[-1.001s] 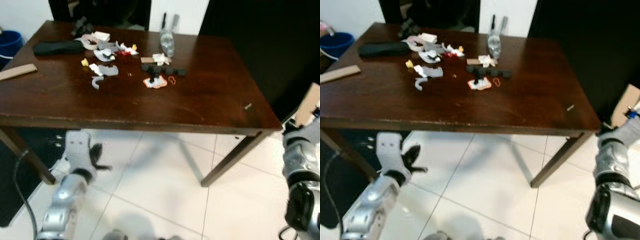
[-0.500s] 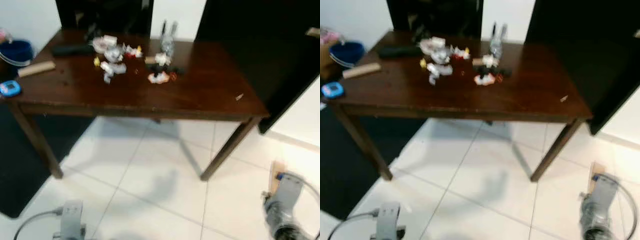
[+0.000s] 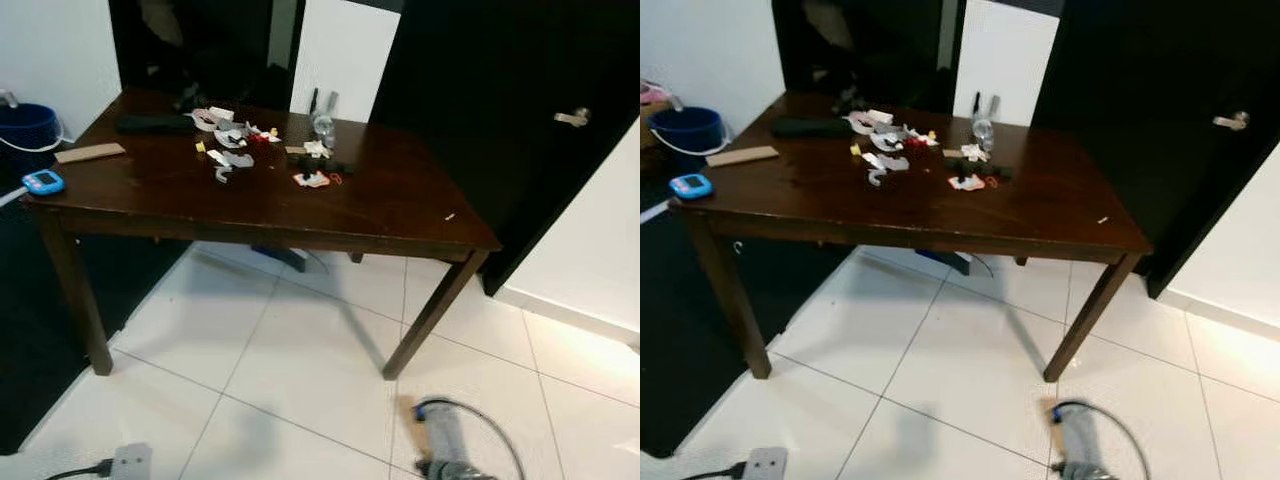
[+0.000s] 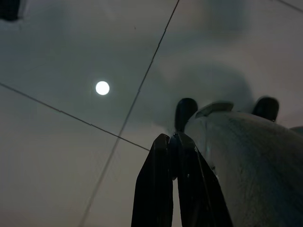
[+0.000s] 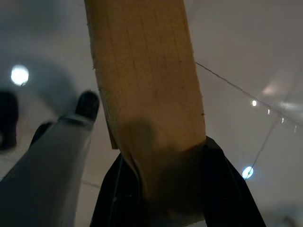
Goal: Picking trash to rubbish bin
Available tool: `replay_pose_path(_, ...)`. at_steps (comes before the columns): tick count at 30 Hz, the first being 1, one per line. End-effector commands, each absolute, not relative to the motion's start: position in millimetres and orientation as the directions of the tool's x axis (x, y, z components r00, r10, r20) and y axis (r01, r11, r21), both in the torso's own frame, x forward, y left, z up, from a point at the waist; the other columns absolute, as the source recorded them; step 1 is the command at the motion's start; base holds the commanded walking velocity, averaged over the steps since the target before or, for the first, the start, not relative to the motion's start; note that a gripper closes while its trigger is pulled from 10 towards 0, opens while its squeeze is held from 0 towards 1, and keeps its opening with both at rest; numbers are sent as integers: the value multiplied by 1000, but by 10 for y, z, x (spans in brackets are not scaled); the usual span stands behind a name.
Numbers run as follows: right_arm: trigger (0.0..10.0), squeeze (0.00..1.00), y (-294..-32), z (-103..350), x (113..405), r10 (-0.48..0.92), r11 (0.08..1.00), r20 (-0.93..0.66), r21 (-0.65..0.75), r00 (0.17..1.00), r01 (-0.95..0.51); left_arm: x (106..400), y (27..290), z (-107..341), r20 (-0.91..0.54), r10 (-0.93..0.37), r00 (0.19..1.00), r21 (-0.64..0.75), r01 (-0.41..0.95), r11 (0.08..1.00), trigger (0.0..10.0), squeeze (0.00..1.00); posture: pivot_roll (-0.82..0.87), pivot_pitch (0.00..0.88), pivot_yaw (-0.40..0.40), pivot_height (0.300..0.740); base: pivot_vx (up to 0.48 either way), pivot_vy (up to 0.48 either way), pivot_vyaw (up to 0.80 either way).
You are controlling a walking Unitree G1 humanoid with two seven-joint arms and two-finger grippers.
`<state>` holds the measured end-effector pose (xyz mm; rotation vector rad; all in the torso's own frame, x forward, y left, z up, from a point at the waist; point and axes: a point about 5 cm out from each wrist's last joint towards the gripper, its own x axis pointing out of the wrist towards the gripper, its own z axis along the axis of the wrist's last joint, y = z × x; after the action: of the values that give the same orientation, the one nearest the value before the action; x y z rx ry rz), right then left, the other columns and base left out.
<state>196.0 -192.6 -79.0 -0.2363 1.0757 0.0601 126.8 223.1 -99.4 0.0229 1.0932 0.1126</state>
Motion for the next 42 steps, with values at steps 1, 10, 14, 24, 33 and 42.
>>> replay_pose_path(1, 10000, 0, -1923, -793, 1954, -48, 953, -887, -179, 460, -245, 1072, 1995, -1103, -927, 34, 374, 30, -17, 999, 10000, 0, 275, 0, -150, 740, 0, 0, 0)
replay_pose_path(10, 10000, 0, -1810, -794, 1980, -17, 892, -889, -220, 457, -395, 1266, 1878, -1067, -915, 3, 403, 17, 33, 999, 10000, 0, 256, 0, -165, 740, 0, 0, 0)
replay_pose_path(14, 10000, 0, -1822, -799, 1966, -21, 891, -889, -224, 458, -394, 1249, 1869, -1074, -918, 3, 398, 18, 35, 999, 10000, 0, 249, 0, -164, 740, 0, 0, 0)
replay_pose_path(24, 10000, 0, -1779, -891, 1790, -44, 992, -892, -94, 450, -89, 997, 2049, -1117, -952, 0, 306, 77, 238, 968, 10000, 0, 156, 0, 38, 740, 0, 0, 0)
replay_pose_path(33, 10000, 0, -1899, -861, 1823, -65, 984, -889, -132, 454, -118, 1181, 2219, -1039, -927, 71, 369, 102, 65, 993, 10000, 0, 160, 0, -105, 740, 0, 0, 0)
replay_pose_path(42, 10000, 0, -1989, -759, 2003, -89, 984, -865, -152, 495, -89, 1046, 1946, -1122, -949, -10, 316, 68, 234, 970, 10000, 0, 178, 0, -81, 740, 0, 0, 0)
